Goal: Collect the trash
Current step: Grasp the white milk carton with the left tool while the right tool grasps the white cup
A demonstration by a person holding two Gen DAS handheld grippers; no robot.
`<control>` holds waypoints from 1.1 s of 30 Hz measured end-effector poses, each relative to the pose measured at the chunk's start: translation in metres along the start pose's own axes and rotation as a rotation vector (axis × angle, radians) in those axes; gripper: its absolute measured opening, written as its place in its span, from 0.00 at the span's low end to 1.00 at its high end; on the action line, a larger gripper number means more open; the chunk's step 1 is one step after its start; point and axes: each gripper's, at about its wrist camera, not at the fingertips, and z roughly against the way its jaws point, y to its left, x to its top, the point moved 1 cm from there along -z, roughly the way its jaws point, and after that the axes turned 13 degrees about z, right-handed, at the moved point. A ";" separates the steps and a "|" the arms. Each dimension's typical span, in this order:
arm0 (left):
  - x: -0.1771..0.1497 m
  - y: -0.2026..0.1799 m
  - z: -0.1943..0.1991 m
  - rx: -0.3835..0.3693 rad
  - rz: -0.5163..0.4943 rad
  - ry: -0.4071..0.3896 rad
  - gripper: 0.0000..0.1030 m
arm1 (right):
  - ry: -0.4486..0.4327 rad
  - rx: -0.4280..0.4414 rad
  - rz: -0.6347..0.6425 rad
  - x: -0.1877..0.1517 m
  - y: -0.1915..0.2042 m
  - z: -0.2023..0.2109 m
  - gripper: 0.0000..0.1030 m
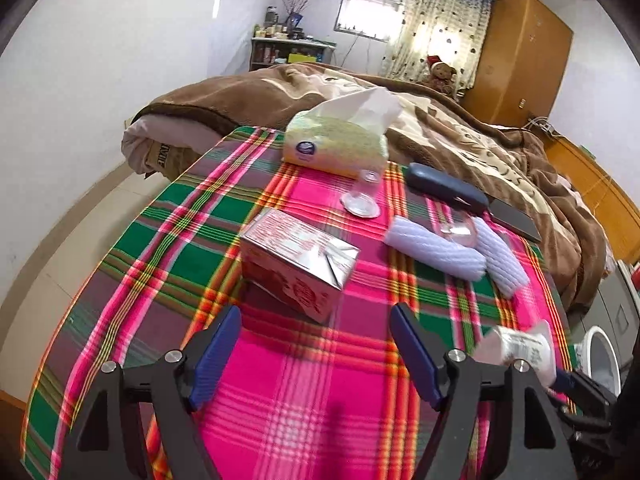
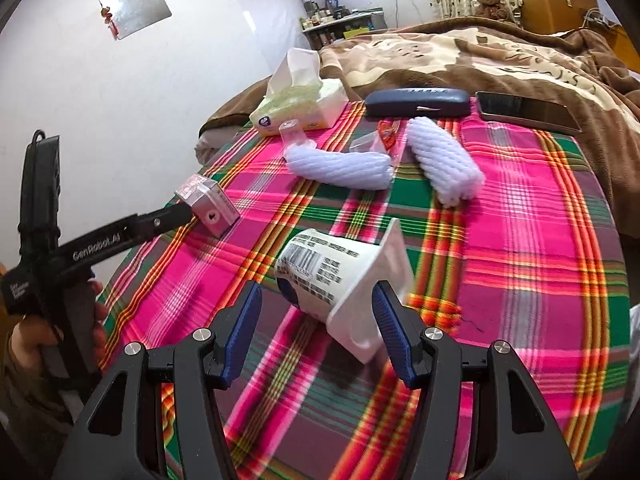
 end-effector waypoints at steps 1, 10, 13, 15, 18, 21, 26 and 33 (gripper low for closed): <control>0.003 0.002 -0.004 0.003 0.011 0.008 0.76 | 0.004 -0.003 0.000 0.001 0.000 -0.002 0.36; 0.029 -0.001 -0.019 -0.005 0.045 0.012 0.78 | -0.006 -0.055 0.006 0.005 0.003 -0.006 0.13; 0.040 -0.004 -0.022 0.002 0.060 -0.006 0.79 | -0.012 -0.056 -0.017 0.006 0.000 -0.008 0.13; 0.046 -0.005 -0.029 0.027 0.060 -0.001 0.79 | -0.014 -0.055 -0.032 0.006 -0.002 -0.009 0.13; 0.051 -0.004 -0.040 0.060 0.067 0.017 0.79 | -0.019 -0.055 -0.042 0.006 -0.004 -0.008 0.13; 0.053 -0.003 -0.049 0.099 0.079 0.016 0.79 | -0.020 -0.060 -0.053 0.005 -0.007 -0.008 0.13; 0.047 -0.006 -0.070 0.128 0.036 0.070 0.79 | -0.021 -0.061 -0.061 0.007 -0.008 -0.010 0.13; 0.039 -0.015 -0.066 0.129 -0.054 0.045 0.81 | -0.025 -0.067 -0.071 0.005 -0.008 -0.007 0.13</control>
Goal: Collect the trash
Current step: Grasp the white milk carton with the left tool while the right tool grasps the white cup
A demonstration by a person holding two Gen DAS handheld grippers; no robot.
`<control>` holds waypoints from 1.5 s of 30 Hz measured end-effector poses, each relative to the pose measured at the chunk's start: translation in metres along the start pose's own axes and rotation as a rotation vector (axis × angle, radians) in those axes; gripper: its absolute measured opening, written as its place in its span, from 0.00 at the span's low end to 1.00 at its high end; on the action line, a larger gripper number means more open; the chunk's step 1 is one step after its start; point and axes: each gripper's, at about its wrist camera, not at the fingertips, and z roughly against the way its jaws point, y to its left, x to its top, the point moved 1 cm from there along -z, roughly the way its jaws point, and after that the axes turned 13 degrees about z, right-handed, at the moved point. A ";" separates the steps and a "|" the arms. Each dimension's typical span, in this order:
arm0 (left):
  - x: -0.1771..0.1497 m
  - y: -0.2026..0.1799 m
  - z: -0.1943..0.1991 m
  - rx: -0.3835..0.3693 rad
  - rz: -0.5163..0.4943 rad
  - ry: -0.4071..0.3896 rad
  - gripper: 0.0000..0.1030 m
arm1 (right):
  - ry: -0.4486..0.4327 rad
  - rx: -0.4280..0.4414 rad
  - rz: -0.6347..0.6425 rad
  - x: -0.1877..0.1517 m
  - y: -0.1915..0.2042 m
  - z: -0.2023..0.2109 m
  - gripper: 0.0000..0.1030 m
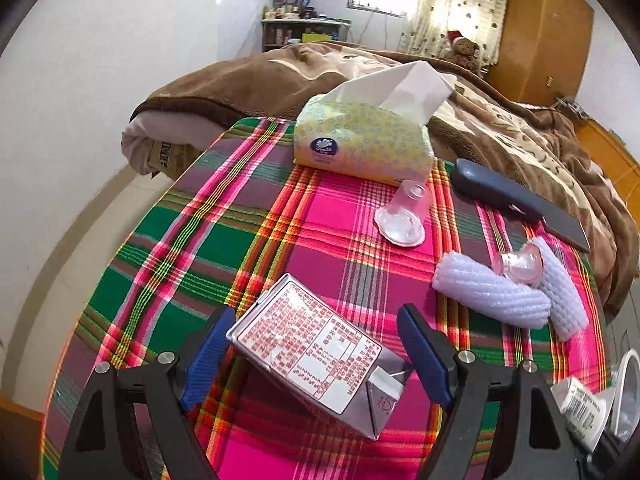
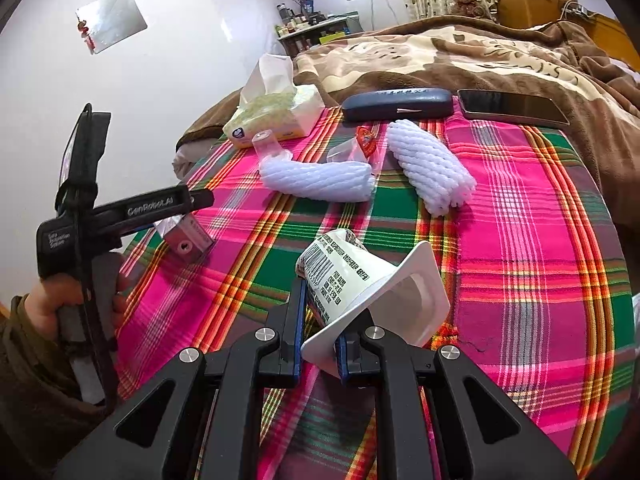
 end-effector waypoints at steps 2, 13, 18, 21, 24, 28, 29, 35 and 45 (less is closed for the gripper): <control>-0.003 -0.003 0.004 0.003 -0.039 0.001 0.81 | -0.002 -0.001 -0.005 0.000 -0.001 0.000 0.13; -0.004 0.012 0.005 -0.049 0.015 0.061 0.80 | -0.006 -0.007 -0.012 -0.001 0.000 0.001 0.13; -0.007 0.010 0.008 -0.067 0.026 0.050 0.61 | -0.013 -0.011 -0.015 -0.001 -0.001 0.004 0.13; -0.010 0.008 0.013 -0.078 0.021 0.045 0.56 | -0.015 -0.014 -0.022 -0.002 -0.001 0.004 0.13; -0.015 0.006 0.013 -0.085 0.014 0.052 0.56 | -0.017 -0.017 -0.021 -0.002 -0.001 0.006 0.13; -0.022 0.000 0.018 -0.106 -0.006 0.058 0.53 | -0.025 -0.030 -0.015 -0.002 -0.001 0.010 0.13; -0.024 -0.002 0.019 -0.108 -0.014 0.058 0.52 | -0.029 -0.032 -0.016 -0.002 -0.001 0.011 0.13; -0.036 -0.011 0.029 -0.131 -0.045 0.054 0.45 | -0.053 -0.049 -0.031 -0.003 -0.005 0.022 0.13; -0.060 -0.032 0.049 -0.158 -0.114 0.056 0.36 | -0.088 -0.073 -0.050 -0.008 -0.011 0.042 0.13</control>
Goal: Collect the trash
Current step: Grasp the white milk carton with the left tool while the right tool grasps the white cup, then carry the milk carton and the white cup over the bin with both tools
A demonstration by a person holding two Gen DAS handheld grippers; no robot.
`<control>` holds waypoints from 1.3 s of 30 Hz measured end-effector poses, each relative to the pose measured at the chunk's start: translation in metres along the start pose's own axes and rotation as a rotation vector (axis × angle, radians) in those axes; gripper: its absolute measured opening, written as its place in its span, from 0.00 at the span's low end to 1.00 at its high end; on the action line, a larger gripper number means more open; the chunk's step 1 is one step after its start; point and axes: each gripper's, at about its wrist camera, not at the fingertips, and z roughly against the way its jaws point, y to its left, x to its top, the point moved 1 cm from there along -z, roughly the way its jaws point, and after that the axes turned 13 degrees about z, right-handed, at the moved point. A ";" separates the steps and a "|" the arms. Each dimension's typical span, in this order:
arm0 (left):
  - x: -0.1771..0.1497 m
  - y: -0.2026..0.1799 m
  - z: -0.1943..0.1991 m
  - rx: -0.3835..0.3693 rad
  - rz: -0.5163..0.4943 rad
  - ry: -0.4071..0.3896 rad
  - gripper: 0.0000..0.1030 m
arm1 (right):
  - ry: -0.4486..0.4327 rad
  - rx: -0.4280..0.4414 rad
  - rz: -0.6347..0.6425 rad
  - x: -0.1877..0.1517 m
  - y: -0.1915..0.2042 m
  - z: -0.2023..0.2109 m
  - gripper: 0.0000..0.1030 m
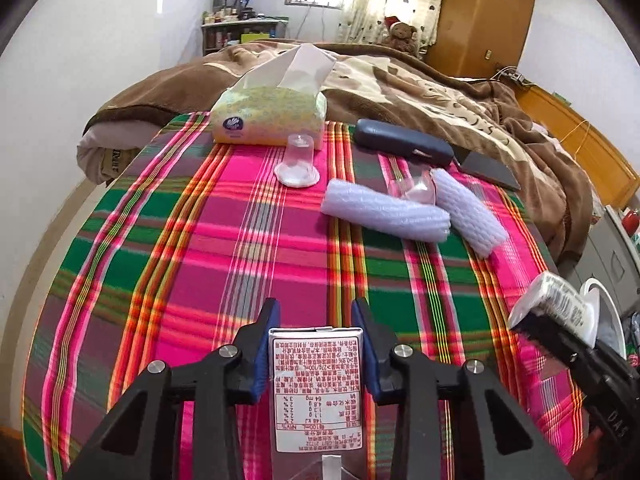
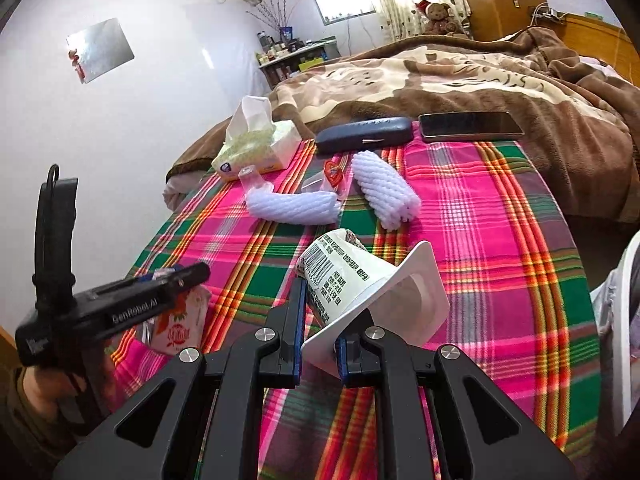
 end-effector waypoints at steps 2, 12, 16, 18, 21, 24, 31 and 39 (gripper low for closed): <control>-0.007 -0.002 0.005 -0.022 -0.014 0.000 0.37 | -0.002 0.000 -0.002 -0.001 -0.001 0.002 0.13; -0.029 0.009 0.009 0.052 -0.002 0.045 0.61 | -0.016 0.015 -0.010 -0.005 -0.002 0.009 0.13; -0.035 0.005 0.005 0.064 -0.019 0.051 0.43 | -0.024 0.014 -0.007 -0.007 -0.003 0.015 0.13; -0.036 0.002 0.007 0.067 -0.028 0.044 0.35 | -0.029 0.006 -0.009 -0.007 -0.006 0.018 0.13; -0.037 -0.005 0.011 0.056 -0.036 0.039 0.35 | -0.037 0.001 -0.020 -0.008 -0.010 0.023 0.13; -0.038 -0.016 0.018 0.043 -0.060 0.024 0.35 | -0.049 -0.010 -0.030 -0.009 -0.016 0.030 0.13; -0.041 -0.051 0.037 -0.013 -0.108 -0.006 0.35 | -0.088 -0.055 -0.058 -0.011 -0.035 0.051 0.13; -0.051 -0.110 0.057 -0.111 -0.191 -0.031 0.35 | -0.133 -0.146 -0.093 -0.017 -0.069 0.087 0.13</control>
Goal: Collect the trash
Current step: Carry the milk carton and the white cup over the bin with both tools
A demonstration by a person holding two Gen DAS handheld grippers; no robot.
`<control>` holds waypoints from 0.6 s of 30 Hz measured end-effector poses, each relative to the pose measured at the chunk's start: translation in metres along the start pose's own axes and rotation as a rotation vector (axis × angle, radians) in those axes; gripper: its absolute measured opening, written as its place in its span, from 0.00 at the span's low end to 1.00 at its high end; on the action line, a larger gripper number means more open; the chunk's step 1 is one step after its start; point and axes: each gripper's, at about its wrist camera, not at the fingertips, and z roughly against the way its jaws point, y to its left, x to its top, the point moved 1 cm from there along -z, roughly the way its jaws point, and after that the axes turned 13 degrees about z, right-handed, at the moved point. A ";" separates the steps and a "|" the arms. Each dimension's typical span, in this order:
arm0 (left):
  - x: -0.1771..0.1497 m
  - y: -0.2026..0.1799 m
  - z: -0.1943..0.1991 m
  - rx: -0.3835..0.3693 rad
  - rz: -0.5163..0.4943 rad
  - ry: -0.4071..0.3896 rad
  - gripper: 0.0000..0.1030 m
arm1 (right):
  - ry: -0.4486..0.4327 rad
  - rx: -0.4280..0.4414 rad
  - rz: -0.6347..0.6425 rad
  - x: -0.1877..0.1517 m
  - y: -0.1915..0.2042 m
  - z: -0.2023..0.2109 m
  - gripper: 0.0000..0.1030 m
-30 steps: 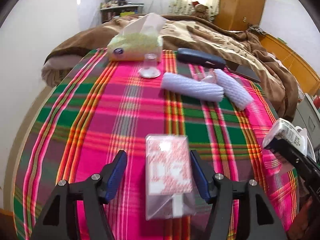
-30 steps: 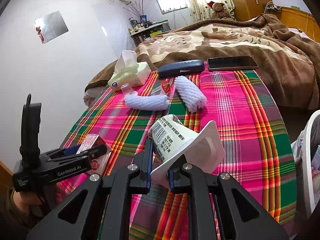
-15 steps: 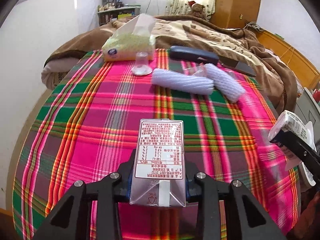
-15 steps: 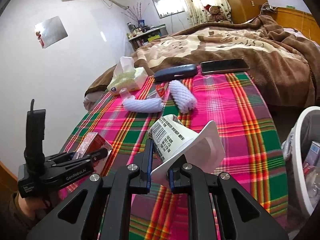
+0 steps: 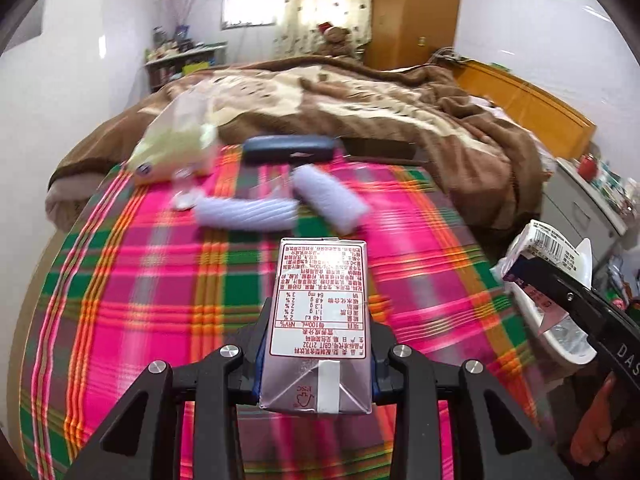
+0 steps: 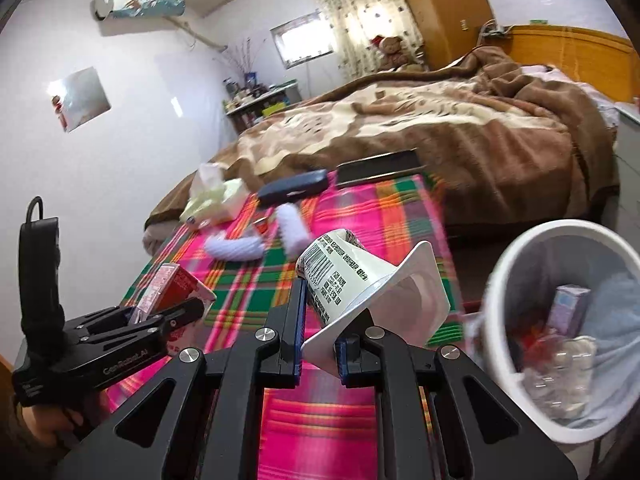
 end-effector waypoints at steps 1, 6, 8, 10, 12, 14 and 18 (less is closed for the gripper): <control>0.000 -0.010 0.001 -0.016 -0.015 -0.001 0.35 | -0.006 -0.014 -0.008 0.000 -0.006 0.004 0.13; -0.001 -0.056 0.002 -0.079 -0.072 -0.001 0.35 | -0.019 -0.082 -0.036 -0.002 -0.034 0.021 0.13; -0.002 -0.074 -0.001 -0.103 -0.095 0.004 0.35 | -0.021 -0.109 -0.047 -0.004 -0.046 0.027 0.13; -0.003 -0.092 -0.004 -0.131 -0.116 0.011 0.35 | -0.022 -0.144 -0.057 -0.006 -0.059 0.035 0.13; -0.005 -0.112 -0.009 -0.153 -0.140 0.022 0.35 | -0.015 -0.179 -0.067 -0.007 -0.071 0.039 0.13; -0.007 -0.132 -0.013 -0.183 -0.170 0.033 0.35 | -0.011 -0.204 -0.078 -0.010 -0.083 0.045 0.13; -0.015 -0.171 -0.023 -0.232 -0.214 0.064 0.35 | 0.008 -0.258 -0.102 -0.016 -0.106 0.053 0.13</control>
